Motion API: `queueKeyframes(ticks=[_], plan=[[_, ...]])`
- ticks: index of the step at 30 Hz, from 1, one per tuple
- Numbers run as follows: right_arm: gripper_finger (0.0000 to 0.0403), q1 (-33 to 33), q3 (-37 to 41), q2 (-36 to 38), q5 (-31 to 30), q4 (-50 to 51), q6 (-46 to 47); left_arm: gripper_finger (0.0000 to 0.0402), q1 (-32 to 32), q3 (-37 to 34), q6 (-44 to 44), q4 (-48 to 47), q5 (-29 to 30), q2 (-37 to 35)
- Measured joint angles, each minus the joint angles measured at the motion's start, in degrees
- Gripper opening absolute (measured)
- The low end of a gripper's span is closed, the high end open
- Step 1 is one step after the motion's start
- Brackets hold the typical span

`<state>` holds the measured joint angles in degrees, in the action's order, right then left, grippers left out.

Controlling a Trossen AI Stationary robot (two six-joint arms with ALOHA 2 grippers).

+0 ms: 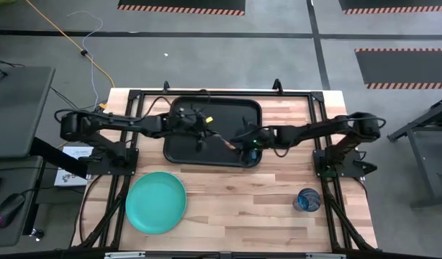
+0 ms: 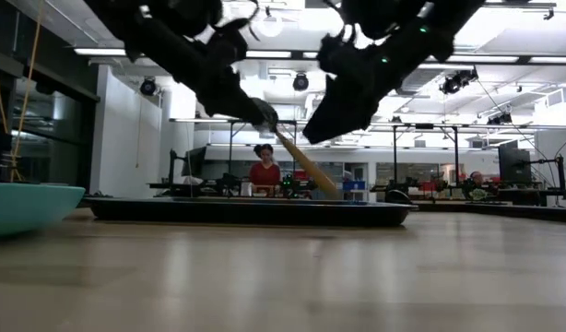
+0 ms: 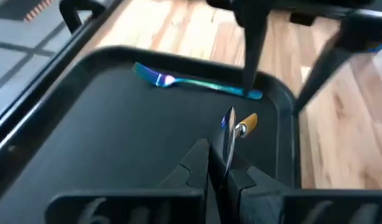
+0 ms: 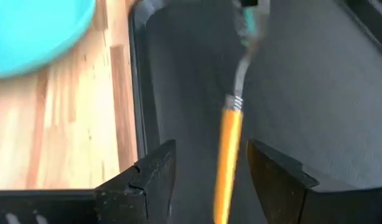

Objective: Pick and place plate/cup/fork/spoon on tray
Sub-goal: Put the yellow spoon on the black tray to the left side of the blue fork

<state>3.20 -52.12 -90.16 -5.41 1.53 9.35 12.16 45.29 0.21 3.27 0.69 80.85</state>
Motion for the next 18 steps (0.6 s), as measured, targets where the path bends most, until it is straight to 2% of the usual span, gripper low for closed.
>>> queueKeyframes(ticks=[5,9,18], plan=[[0.0188,0.0,-3.3,-3.6,0.0,1.8,-1.9,0.0001,0.0,2.9,0.3,-0.8,0.0,3.3],[0.0188,0.6,-3.6,-4.4,-0.7,1.0,-1.8,0.0001,-0.2,3.1,0.4,-0.7,0.0,3.4],[0.0176,0.7,-3.6,-4.4,-7.6,0.6,-3.4,0.0000,-1.2,3.2,1.8,-1.3,0.0,2.0]])
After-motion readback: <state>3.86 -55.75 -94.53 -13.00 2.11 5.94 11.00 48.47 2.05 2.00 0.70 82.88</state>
